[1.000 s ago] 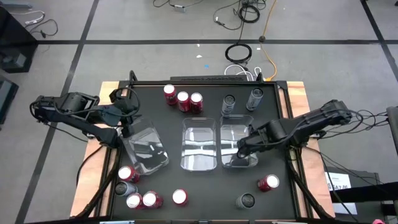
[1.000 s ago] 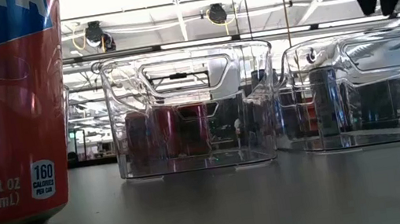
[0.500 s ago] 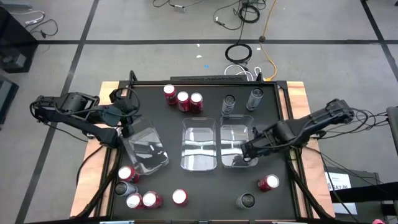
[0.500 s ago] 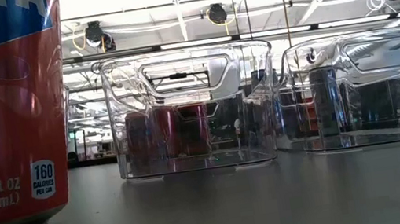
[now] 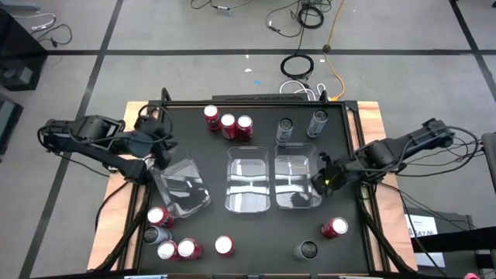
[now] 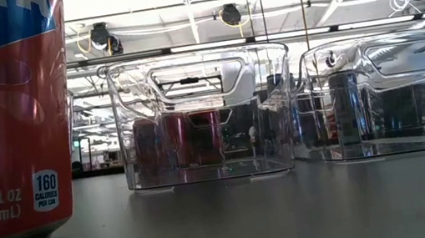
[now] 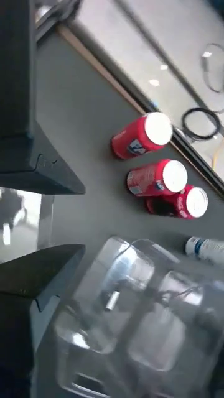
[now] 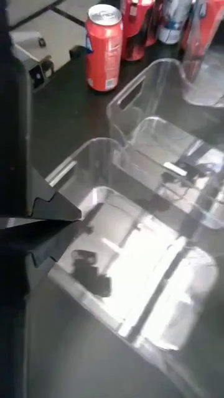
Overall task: Sort soda cans
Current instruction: Move the left transparent bin beside the center transparent bin
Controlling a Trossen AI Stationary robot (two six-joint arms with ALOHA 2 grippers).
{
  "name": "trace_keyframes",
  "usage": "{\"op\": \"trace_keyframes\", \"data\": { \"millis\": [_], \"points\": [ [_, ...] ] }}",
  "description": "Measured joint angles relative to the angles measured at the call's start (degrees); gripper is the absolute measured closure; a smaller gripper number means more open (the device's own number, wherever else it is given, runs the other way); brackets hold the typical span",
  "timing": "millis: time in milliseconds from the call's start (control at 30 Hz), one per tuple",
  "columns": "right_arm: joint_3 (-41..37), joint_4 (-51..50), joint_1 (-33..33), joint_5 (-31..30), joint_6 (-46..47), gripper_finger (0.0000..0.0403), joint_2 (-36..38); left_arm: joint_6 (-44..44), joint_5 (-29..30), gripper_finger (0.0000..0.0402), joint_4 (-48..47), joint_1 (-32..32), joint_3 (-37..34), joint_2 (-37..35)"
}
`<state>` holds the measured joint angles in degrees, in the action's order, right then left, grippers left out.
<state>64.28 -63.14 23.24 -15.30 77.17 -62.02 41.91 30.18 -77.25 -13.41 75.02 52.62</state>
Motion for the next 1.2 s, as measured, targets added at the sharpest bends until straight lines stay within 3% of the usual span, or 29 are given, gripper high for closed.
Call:
{"op": "trace_keyframes", "data": {
  "millis": [167,400,633,833,1200],
  "points": [
    [-3.69,1.96,0.0,-3.4,-5.93,0.0399,2.54,11.13,1.82,0.0252,-0.4,0.0,0.0,1.45],
    [-6.35,6.83,-0.02,-13.5,-12.03,0.0399,2.78,27.64,1.8,0.0252,-5.15,0.0,0.0,4.4],
    [-6.35,11.16,0.0,-9.9,-20.07,0.0399,2.78,38.59,0.34,0.0252,-12.85,0.0,0.0,7.7],
    [-6.35,11.14,0.11,-8.36,-20.06,0.0399,2.78,41.75,-1.66,0.0252,-12.76,0.0,-0.35,8.73],
    [-6.35,11.16,0.11,-8.38,-24.92,0.0399,2.78,40.06,-1.59,0.0252,-10.17,0.0,-0.35,11.06]
  ]
}}
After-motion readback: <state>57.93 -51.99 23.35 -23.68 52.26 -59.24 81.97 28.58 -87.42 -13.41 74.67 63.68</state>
